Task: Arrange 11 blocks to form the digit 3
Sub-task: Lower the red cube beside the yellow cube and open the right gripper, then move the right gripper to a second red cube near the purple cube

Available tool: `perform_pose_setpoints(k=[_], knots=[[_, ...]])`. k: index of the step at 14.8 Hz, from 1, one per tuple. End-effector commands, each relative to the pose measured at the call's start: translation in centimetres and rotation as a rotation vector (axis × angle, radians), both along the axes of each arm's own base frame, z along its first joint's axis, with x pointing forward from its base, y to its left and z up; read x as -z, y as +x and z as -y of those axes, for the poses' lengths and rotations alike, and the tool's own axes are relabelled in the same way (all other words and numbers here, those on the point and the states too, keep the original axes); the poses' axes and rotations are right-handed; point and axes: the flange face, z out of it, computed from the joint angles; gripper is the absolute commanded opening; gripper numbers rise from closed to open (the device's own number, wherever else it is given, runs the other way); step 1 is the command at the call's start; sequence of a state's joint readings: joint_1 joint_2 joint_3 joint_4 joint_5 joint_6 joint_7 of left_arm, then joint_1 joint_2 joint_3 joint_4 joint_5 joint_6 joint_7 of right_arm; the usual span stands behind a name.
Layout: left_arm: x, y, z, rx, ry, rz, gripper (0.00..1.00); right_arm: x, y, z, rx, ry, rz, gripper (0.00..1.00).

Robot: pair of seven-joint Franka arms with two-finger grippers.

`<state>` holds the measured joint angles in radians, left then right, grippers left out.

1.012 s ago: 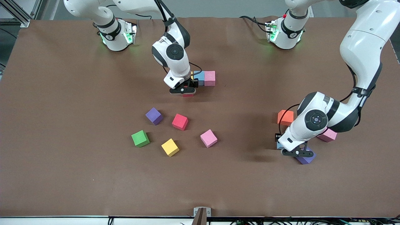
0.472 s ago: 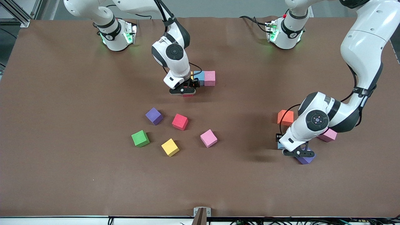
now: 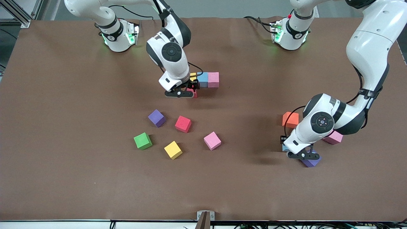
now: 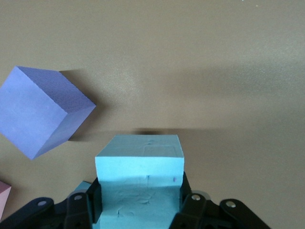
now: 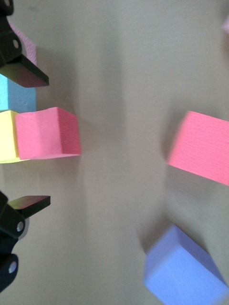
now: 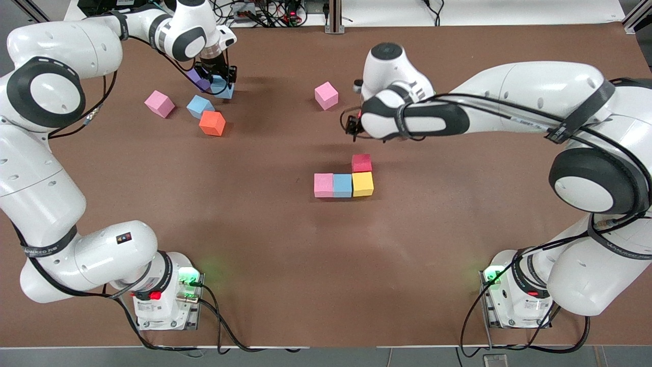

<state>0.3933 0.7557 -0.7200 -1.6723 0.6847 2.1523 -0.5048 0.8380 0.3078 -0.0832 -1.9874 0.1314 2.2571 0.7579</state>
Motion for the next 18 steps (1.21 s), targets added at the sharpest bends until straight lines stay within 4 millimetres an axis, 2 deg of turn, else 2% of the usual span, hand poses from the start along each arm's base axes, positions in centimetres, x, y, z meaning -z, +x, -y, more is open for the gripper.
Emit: perform_pose_setpoints(k=[1,3,5,6,7,10,12,14,18], knots=[[-0.4,-0.1,-0.3,0.002,0.014,-0.002,0.46,-1.5,2.7,3.3,0.076,0.004,0.004,1.0],[-0.4,0.0,-0.3,0.001,0.014,0.0,0.46,-1.4,4.8,6.7,0.135,-0.029,-0.016,1.0],[-0.4,0.0,-0.3,0.001,0.014,0.0,0.46,-2.1,7.0,8.4,0.156,-0.021,0.016,1.0],[-0.4,0.0,-0.3,0.001,0.014,0.0,0.46,-3.6,8.2,7.9,0.177,-0.002,0.039,1.0],[-0.4,0.0,-0.3,0.001,0.014,0.0,0.46,-4.0,9.3,7.3,0.201,0.012,0.05,1.0],[-0.4,0.0,-0.3,0.001,0.014,0.0,0.46,-2.0,12.7,4.9,0.303,0.003,0.07,1.0],[-0.4,0.0,-0.3,0.0,0.014,0.0,0.46,-0.4,14.2,3.1,0.324,0.001,0.083,1.0],[-0.5,0.0,-0.3,0.0,0.014,0.001,0.46,0.9,14.9,2.4,0.321,-0.005,0.089,1.0],[-0.8,0.0,-0.4,-0.003,0.016,0.006,0.46,3.5,14.5,2.0,0.304,-0.031,0.074,1.0]])
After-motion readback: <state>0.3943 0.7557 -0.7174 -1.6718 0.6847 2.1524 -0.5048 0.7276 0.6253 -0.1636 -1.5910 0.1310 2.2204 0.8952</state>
